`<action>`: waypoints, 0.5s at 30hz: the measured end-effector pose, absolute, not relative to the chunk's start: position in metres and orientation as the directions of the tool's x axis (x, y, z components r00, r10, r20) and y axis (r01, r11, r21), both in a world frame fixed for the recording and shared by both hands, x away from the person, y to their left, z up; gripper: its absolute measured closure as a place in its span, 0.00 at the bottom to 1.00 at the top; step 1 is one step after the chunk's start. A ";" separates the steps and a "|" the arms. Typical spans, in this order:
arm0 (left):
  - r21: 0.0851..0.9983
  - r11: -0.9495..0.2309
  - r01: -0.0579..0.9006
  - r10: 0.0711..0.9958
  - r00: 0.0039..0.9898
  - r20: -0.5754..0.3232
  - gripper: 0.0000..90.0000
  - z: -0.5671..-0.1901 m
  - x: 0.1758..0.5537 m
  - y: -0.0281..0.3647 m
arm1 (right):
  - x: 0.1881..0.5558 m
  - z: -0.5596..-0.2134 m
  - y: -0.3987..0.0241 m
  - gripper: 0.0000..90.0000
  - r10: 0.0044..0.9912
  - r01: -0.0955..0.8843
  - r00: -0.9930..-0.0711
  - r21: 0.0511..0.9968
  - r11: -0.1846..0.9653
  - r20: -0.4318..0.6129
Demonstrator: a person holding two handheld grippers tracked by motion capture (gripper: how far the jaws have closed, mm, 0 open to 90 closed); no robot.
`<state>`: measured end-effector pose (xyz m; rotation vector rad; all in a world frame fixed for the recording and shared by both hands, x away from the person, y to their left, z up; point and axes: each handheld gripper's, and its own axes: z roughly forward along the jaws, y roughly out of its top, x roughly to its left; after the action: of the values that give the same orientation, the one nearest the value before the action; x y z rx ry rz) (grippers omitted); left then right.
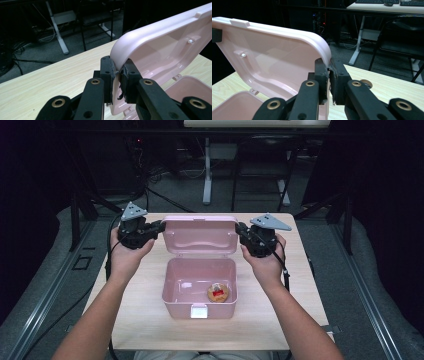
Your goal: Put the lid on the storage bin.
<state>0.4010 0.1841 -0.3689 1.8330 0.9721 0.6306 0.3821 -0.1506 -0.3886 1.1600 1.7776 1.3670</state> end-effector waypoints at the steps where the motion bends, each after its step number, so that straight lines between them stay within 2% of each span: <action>1: 0.904 -0.246 0.351 0.832 0.554 0.011 0.90 -0.369 0.400 0.184 | 0.381 -0.389 -0.151 0.94 0.900 0.273 -0.434 0.958 0.083 0.046; 15: 0.904 -0.246 0.349 0.825 0.565 0.006 0.89 -0.370 0.392 0.186 | 0.373 -0.390 -0.151 0.94 0.898 0.265 -0.439 0.959 0.097 0.030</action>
<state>0.3918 0.1861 -0.3703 1.8314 0.9606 0.6167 0.3729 -0.1509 -0.3898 1.1408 1.7820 1.3622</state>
